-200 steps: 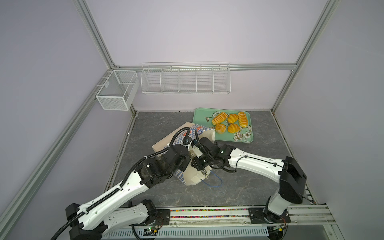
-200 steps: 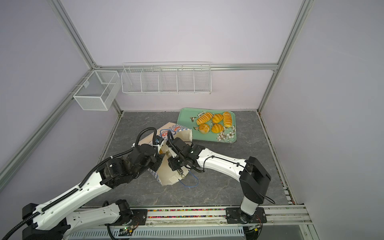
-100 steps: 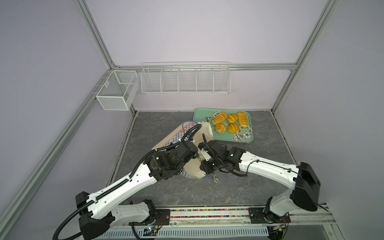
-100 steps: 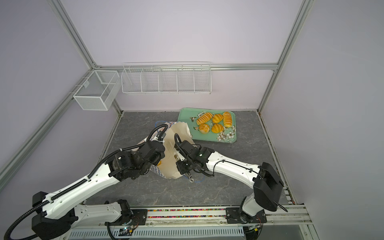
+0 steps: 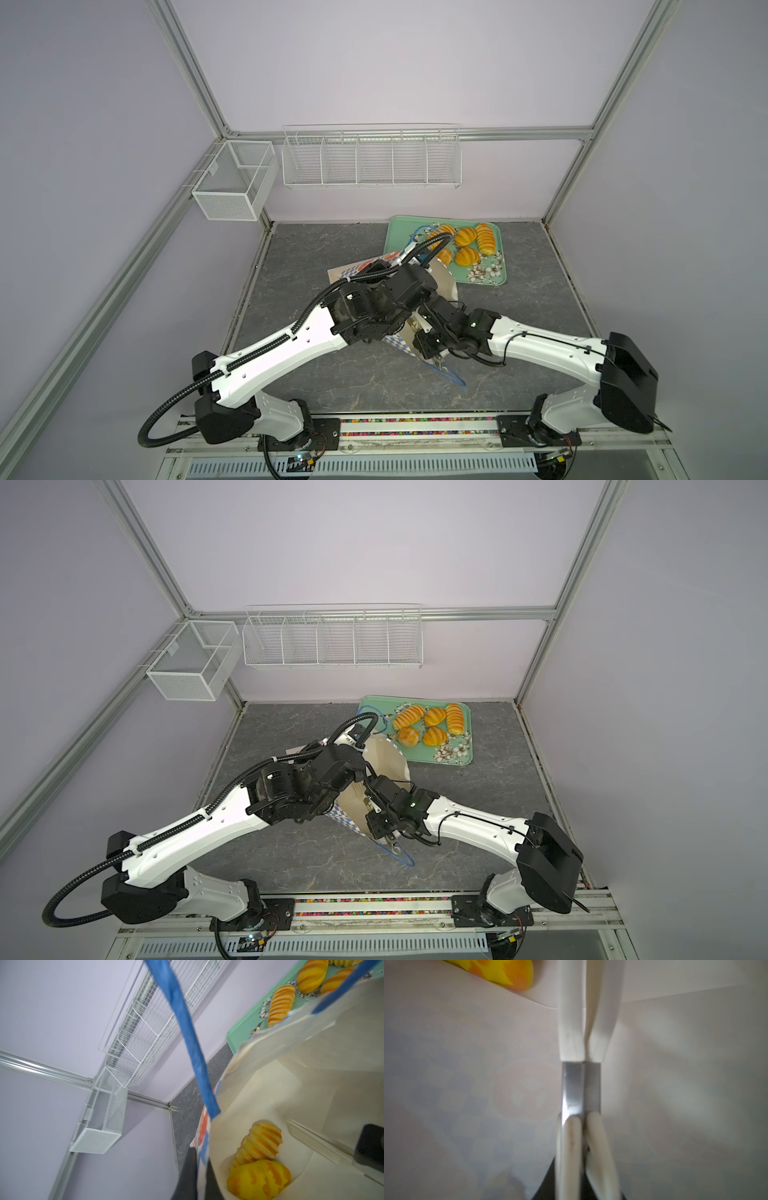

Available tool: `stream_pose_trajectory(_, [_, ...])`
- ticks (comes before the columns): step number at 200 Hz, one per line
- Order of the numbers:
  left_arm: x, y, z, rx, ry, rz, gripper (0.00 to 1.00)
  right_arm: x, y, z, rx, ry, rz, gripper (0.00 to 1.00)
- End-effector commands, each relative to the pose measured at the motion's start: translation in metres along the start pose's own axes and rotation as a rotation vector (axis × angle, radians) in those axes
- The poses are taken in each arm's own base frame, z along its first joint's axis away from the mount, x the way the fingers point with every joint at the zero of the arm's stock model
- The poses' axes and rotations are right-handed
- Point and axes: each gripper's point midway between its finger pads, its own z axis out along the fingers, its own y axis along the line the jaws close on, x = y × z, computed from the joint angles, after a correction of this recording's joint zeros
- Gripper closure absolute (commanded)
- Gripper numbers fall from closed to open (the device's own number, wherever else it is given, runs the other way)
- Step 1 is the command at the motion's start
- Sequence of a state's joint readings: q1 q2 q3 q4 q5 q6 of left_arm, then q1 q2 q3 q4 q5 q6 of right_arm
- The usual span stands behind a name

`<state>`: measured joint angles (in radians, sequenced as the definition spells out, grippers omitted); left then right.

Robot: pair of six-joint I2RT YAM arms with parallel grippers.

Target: Take the fake bread out of the paper bag

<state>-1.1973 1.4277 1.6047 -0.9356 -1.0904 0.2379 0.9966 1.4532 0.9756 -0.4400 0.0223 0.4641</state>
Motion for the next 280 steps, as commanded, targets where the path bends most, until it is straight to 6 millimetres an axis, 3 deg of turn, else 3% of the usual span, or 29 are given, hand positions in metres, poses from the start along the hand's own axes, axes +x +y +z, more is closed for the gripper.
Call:
stream_pose_trajectory(1, [-0.025, 0.028, -0.018, -0.203, -0.029, 0.081, 1.0, -0.022, 0.001, -0.006, 0.0, -0.129, -0.011, 0.93])
stream_pose_trajectory(30, [-0.061, 0.012, -0.046, -0.292, -0.093, 0.198, 1.0, -0.047, -0.002, -0.02, 0.014, -0.296, -0.028, 0.93])
stream_pose_trajectory(41, [-0.063, -0.001, -0.048, -0.286, -0.113, 0.203, 1.0, -0.046, -0.009, -0.012, 0.027, -0.341, -0.031, 0.93])
stream_pose_trajectory(68, [-0.039, -0.033, -0.026, -0.211, -0.102, 0.214, 1.0, -0.061, -0.012, 0.015, 0.045, -0.371, -0.056, 0.93])
stream_pose_trajectory(84, [-0.029, -0.041, -0.017, -0.159, -0.078, 0.2, 1.0, -0.064, -0.01, 0.03, 0.048, -0.34, -0.083, 0.93])
stream_pose_trajectory(94, [-0.025, -0.043, -0.012, -0.146, -0.066, 0.198, 1.0, -0.077, -0.002, 0.03, 0.03, -0.359, -0.083, 0.93])
stream_pose_trajectory(118, [0.0, -0.053, 0.009, -0.092, -0.024, 0.166, 1.0, -0.077, -0.001, 0.039, 0.017, -0.335, -0.05, 0.93])
stream_pose_trajectory(146, [0.038, -0.067, 0.03, -0.051, 0.027, 0.103, 1.0, -0.073, 0.003, 0.037, -0.006, -0.296, -0.03, 0.93])
stream_pose_trajectory(178, [0.067, -0.085, 0.045, -0.03, 0.057, 0.069, 1.0, -0.072, 0.01, 0.034, -0.031, -0.257, -0.031, 0.92])
stream_pose_trajectory(222, [0.081, -0.098, 0.048, 0.01, 0.047, 0.036, 1.0, -0.091, 0.009, 0.037, -0.019, -0.27, -0.03, 0.91])
stream_pose_trajectory(255, [0.094, -0.106, 0.048, 0.041, 0.038, 0.041, 1.0, -0.112, 0.014, 0.027, -0.062, -0.306, -0.037, 0.91])
stream_pose_trajectory(280, [0.104, -0.108, 0.053, 0.04, 0.055, 0.029, 1.0, -0.112, 0.014, 0.022, -0.073, -0.331, -0.048, 0.92])
